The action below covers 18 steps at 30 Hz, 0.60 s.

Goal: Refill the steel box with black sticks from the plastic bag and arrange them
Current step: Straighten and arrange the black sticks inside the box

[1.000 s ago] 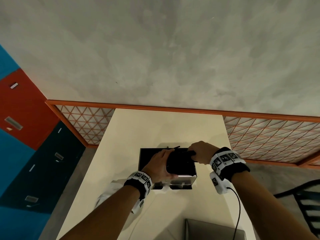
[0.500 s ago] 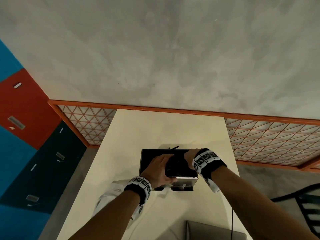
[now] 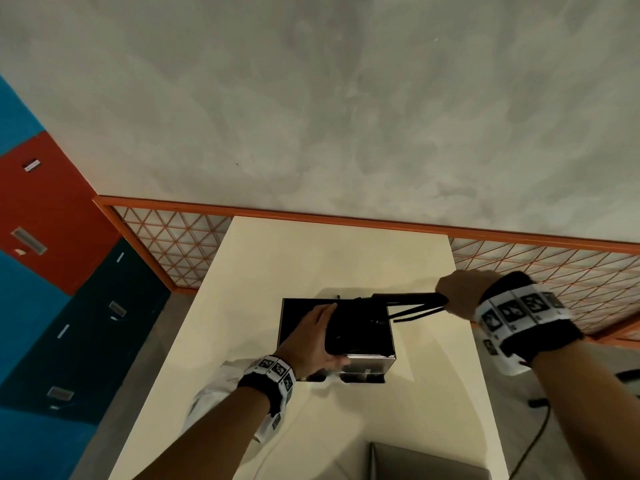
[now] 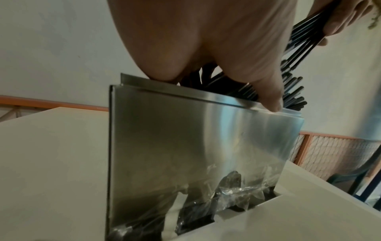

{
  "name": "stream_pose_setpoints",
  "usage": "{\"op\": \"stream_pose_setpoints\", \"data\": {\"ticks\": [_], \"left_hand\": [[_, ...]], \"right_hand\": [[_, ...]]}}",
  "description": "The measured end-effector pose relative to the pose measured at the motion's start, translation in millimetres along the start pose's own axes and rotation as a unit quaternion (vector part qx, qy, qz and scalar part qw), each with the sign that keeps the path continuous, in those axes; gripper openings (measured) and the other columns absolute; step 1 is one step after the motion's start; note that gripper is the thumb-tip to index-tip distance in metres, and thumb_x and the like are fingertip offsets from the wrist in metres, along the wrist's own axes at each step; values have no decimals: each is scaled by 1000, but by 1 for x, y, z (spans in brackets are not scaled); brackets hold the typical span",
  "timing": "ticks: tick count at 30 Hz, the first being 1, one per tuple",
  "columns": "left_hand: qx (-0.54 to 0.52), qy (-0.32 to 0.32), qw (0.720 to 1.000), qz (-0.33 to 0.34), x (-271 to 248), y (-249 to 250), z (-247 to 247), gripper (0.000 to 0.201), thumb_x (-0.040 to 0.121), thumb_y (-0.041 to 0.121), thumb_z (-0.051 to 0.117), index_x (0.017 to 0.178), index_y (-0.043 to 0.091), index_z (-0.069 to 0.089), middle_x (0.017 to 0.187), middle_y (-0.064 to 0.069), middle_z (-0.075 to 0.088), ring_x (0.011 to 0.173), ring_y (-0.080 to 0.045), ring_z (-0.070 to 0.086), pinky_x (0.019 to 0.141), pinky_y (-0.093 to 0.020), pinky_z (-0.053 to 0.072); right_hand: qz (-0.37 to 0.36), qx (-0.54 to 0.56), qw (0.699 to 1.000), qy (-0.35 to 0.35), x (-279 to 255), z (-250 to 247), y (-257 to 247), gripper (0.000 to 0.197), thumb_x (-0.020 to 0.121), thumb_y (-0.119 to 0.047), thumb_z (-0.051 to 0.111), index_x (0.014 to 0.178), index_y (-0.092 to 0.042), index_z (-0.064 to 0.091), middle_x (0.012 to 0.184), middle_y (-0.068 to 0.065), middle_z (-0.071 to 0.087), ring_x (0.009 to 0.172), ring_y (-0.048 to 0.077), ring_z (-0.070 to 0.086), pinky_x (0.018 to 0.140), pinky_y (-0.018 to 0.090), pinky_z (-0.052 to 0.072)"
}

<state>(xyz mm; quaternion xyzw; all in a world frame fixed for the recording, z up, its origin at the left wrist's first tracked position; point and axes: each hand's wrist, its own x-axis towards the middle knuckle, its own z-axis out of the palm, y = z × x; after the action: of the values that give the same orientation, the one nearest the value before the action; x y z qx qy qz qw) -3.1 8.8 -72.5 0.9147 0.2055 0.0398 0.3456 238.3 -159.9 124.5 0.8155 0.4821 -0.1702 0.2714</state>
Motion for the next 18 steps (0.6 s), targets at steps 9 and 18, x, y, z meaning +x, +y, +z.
{"op": "stream_pose_setpoints", "data": {"ticks": [9,18], "left_hand": [[-133,105,984,-49,-13,4,-37,116,71,65,80,159,28,13,153,13,29,142,-2,31,114,-26,35],[66,61,996,9,-6,10,-20,70,97,55,57,155,25,32,151,1,37,137,-21,36,118,-42,32]], "right_hand": [[-51,68,994,65,-10,-31,-23,18,98,-26,44,106,-21,59,102,4,61,96,29,62,75,33,46],[-126,-3,985,114,54,12,-129,15,96,-25,49,87,-20,60,79,2,59,70,25,60,67,33,51]]}}
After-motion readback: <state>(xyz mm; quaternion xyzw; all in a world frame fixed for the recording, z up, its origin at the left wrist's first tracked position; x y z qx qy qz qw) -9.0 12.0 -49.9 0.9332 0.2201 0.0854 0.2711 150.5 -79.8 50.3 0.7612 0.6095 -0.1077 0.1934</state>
